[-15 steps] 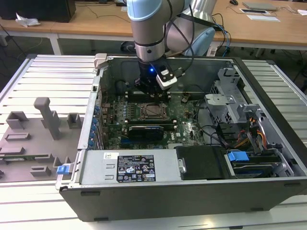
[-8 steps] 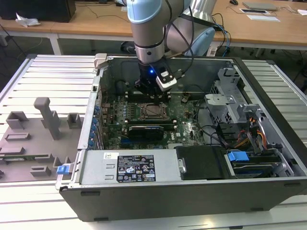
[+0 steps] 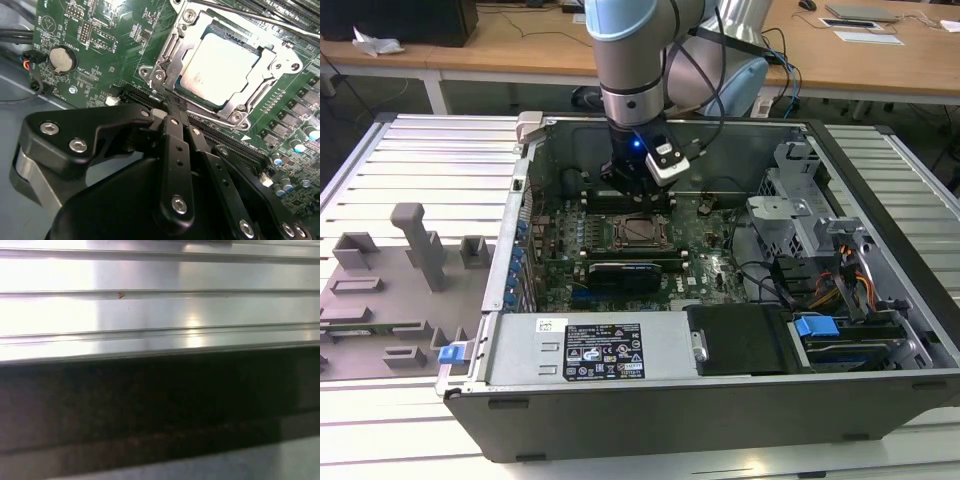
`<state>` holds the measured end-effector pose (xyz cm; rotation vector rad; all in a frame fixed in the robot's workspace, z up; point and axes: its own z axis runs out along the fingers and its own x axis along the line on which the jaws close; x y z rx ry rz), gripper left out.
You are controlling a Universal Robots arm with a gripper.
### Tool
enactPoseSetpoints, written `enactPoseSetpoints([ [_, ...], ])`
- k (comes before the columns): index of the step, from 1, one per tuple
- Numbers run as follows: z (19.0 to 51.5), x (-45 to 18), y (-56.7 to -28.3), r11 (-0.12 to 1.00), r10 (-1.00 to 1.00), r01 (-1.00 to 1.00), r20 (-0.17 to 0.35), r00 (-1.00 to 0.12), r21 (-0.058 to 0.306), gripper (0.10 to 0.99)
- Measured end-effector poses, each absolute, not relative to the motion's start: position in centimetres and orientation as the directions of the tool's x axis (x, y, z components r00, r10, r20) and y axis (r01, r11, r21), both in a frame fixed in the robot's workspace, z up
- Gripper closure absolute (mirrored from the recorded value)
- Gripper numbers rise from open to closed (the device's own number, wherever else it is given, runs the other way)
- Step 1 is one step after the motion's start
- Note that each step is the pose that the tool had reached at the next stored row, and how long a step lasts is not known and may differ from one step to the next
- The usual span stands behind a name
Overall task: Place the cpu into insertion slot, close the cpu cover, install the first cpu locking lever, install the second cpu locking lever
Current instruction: 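Install the first cpu locking lever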
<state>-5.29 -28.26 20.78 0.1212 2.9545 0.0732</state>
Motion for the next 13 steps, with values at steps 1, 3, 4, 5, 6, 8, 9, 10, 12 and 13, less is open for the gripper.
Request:
enactPoseSetpoints([
  [1, 20.79, -5.29, -28.16, 0.995, 0.086, 0.077, -0.18, -0.98, 0.056, 0.98],
  [3, 20.79, -5.3, -27.88, 0.995, 0.088, 0.079, -0.18, -0.98, 0.056, 0.98],
  [4, 20.79, -5.3, -27.85, 0.995, 0.088, 0.079, -0.18, -0.98, 0.056, 0.98],
  [5, 20.79, -5.3, -27.85, 0.995, 0.088, 0.079, -0.18, -0.98, 0.056, 0.98],
  [6, 20.79, -5.3, -27.85, 0.995, 0.088, 0.079, -0.18, -0.98, 0.056, 0.98],
  [8, 20.79, -5.3, -27.81, 0.995, 0.089, 0.08, -0.18, -0.98, 0.056, 0.98],
  [9, 20.78, -5.29, -27.77, 0.995, 0.089, 0.08, -0.181, -0.979, 0.056, 0.98],
  [10, 20.78, -5.3, -27.69, 0.995, 0.09, 0.081, -0.181, -0.979, 0.056, 0.98],
  [12, 20.79, -5.3, -27.67, 0.995, 0.09, 0.081, -0.181, -0.979, 0.056, 0.98],
  [13, 20.78, -5.3, -27.67, 0.995, 0.09, 0.081, -0.181, -0.979, 0.056, 0.98],
])
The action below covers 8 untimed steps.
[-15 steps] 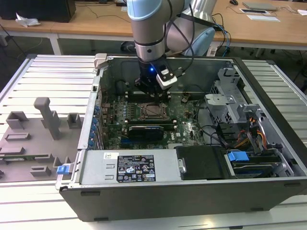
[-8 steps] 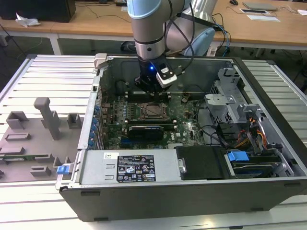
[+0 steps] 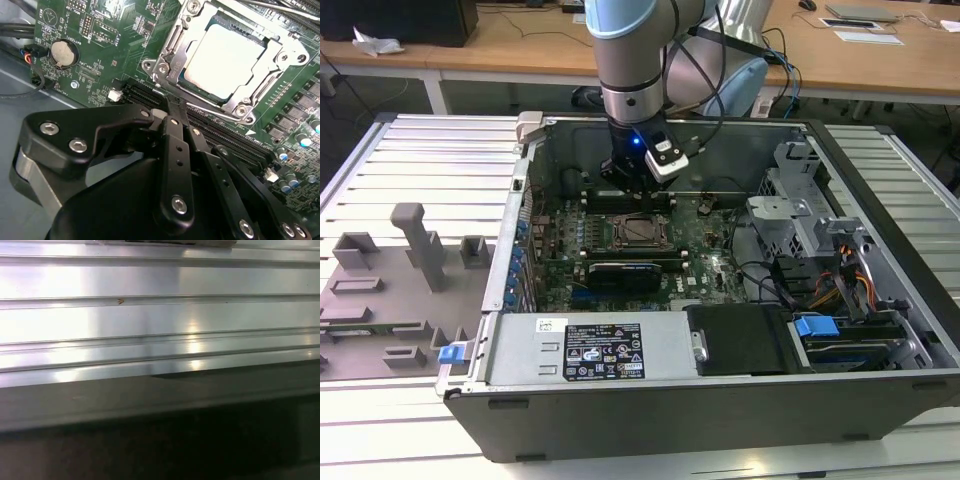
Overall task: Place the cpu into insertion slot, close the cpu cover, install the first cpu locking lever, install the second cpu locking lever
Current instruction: 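Install the first cpu locking lever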
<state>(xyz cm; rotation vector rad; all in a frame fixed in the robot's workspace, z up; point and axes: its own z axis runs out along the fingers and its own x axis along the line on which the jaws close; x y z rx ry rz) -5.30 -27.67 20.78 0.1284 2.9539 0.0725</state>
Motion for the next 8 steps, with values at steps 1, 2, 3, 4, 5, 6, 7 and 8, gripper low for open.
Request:
enactPoseSetpoints([
  [1, 20.77, -5.3, -27.68, 0.995, 0.091, 0.082, -0.181, -0.979, 0.057, 0.98],
  [2, 20.73, -5.3, -27.71, 0.995, 0.091, 0.082, -0.181, -0.979, 0.056, 0.98],
  [3, 20.67, -5.3, -27.74, 0.995, 0.091, 0.082, -0.181, -0.979, 0.057, 0.98],
  [4, 20.59, -5.3, -27.81, 0.995, 0.091, 0.082, -0.181, -0.979, 0.056, 0.98],
  [5, 20.52, -5.3, -27.9, 0.995, 0.091, 0.082, -0.181, -0.979, 0.056, 0.98],
  [6, 20.45, -5.3, -28.0, 0.995, 0.091, 0.082, -0.181, -0.979, 0.056, 0.98],
  [7, 20.39, -5.29, -28.06, 0.995, 0.091, 0.082, -0.181, -0.979, 0.056, 0.98],
  [8, 20.28, -5.29, -28.17, 0.995, 0.091, 0.082, -0.181, -0.979, 0.056, 0.98],
])
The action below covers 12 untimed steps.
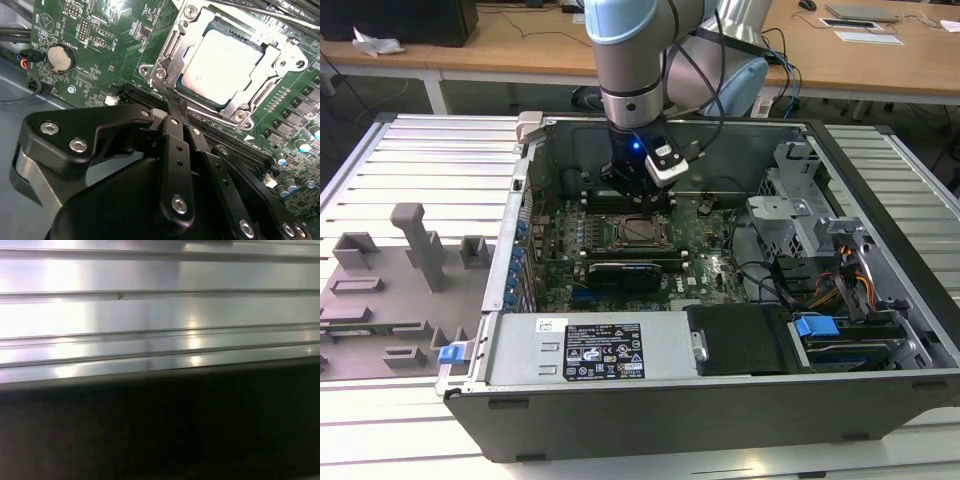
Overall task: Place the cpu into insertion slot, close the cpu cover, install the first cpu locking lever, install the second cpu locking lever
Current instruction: 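Install the first cpu locking lever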
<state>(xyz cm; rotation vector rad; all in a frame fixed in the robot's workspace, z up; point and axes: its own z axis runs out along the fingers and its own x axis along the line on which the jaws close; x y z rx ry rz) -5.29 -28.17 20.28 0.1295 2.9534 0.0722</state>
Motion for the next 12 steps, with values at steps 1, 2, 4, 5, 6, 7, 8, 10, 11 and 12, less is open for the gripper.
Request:
enactPoseSetpoints([
  [1, 20.2, -5.3, -28.24, 0.995, 0.091, 0.082, -0.181, -0.979, 0.056, 0.98],
  [2, 20.15, -5.3, -28.27, 0.995, 0.091, 0.082, -0.181, -0.979, 0.056, 0.98],
  [4, 20.01, -5.31, -28.34, 0.995, 0.091, 0.082, -0.181, -0.979, 0.056, 0.98],
  [5, 19.97, -5.31, -28.36, 0.995, 0.091, 0.082, -0.181, -0.979, 0.056, 0.98],
  [6, 19.95, -5.3, -28.36, 0.995, 0.091, 0.082, -0.181, -0.979, 0.056, 0.98],
  [7, 19.95, -5.3, -28.36, 0.995, 0.091, 0.082, -0.181, -0.979, 0.057, 0.98],
  [8, 19.9, -5.27, -28.35, 0.995, 0.091, 0.082, -0.182, -0.979, 0.058, 0.98],
  [10, 19.97, -5.29, -28.37, 0.995, 0.091, 0.082, -0.181, -0.979, 0.056, 0.98],
  [11, 20.03, -5.3, -28.37, 0.995, 0.091, 0.082, -0.181, -0.979, 0.056, 0.98],
  [12, 20.08, -5.29, -28.37, 0.995, 0.091, 0.082, -0.181, -0.979, 0.056, 0.98],
])
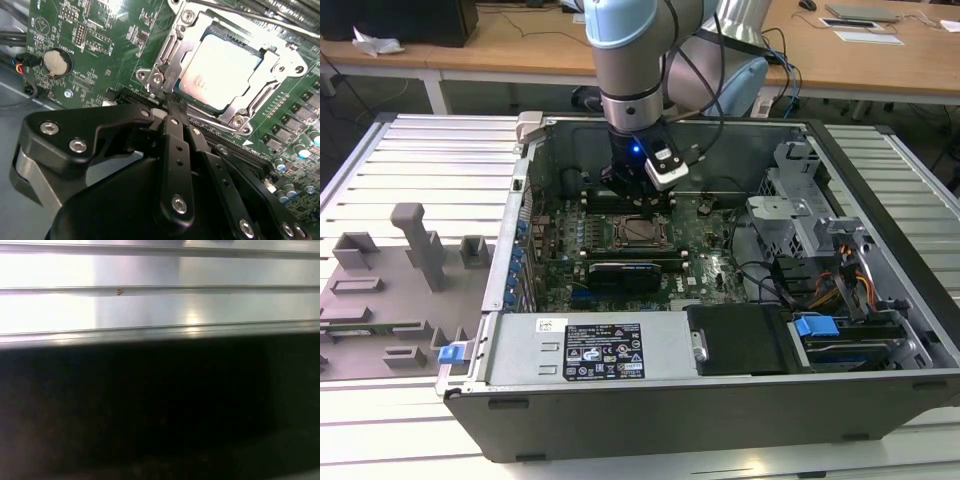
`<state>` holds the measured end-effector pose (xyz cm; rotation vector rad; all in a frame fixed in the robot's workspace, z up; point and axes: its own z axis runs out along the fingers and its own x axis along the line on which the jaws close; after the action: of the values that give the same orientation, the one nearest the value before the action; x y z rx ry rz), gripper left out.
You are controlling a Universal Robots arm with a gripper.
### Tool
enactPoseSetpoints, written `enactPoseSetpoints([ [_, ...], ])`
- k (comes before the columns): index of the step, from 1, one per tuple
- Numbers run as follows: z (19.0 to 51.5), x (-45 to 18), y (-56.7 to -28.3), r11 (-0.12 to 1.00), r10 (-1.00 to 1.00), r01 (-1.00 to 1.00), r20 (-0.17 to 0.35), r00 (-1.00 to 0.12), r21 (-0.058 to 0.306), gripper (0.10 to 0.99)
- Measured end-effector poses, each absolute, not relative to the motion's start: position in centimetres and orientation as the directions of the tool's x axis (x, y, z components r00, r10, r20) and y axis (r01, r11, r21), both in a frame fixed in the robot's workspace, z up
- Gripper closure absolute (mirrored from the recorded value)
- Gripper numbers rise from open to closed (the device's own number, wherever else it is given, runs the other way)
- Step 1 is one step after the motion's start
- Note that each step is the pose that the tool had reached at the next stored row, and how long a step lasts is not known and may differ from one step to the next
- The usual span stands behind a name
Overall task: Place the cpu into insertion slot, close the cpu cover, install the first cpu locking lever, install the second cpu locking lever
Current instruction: 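Install the first cpu locking lever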
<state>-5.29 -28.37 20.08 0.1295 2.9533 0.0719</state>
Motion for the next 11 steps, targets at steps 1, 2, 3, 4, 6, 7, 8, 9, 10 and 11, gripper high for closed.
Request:
enactPoseSetpoints([
  [1, 20.08, -5.29, -28.37, 0.995, 0.091, 0.082, -0.181, -0.979, 0.057, 0.98],
  [2, 20.08, -5.29, -28.37, 0.995, 0.091, 0.082, -0.181, -0.979, 0.057, 0.98],
  [3, 20.09, -5.3, -28.37, 0.995, 0.091, 0.082, -0.181, -0.979, 0.057, 0.98],
  [4, 20.1, -5.3, -28.38, 0.995, 0.091, 0.082, -0.181, -0.979, 0.056, 0.98],
  [6, 20.28, -5.3, -28.38, 0.995, 0.091, 0.082, -0.181, -0.979, 0.056, 0.98],
  [7, 20.42, -5.3, -28.38, 0.995, 0.091, 0.082, -0.181, -0.979, 0.056, 0.98],
  [8, 20.7, -5.3, -28.38, 0.995, 0.092, 0.083, -0.181, -0.979, 0.057, 0.98],
  [9, 20.79, -5.3, -28.38, 0.995, 0.092, 0.083, -0.181, -0.979, 0.057, 0.98],
  [10, 20.87, -5.29, -28.38, 0.995, 0.092, 0.083, -0.181, -0.979, 0.058, 0.98],
  [11, 20.91, -5.29, -28.39, 0.995, 0.093, 0.083, -0.181, -0.979, 0.063, 0.98],
])
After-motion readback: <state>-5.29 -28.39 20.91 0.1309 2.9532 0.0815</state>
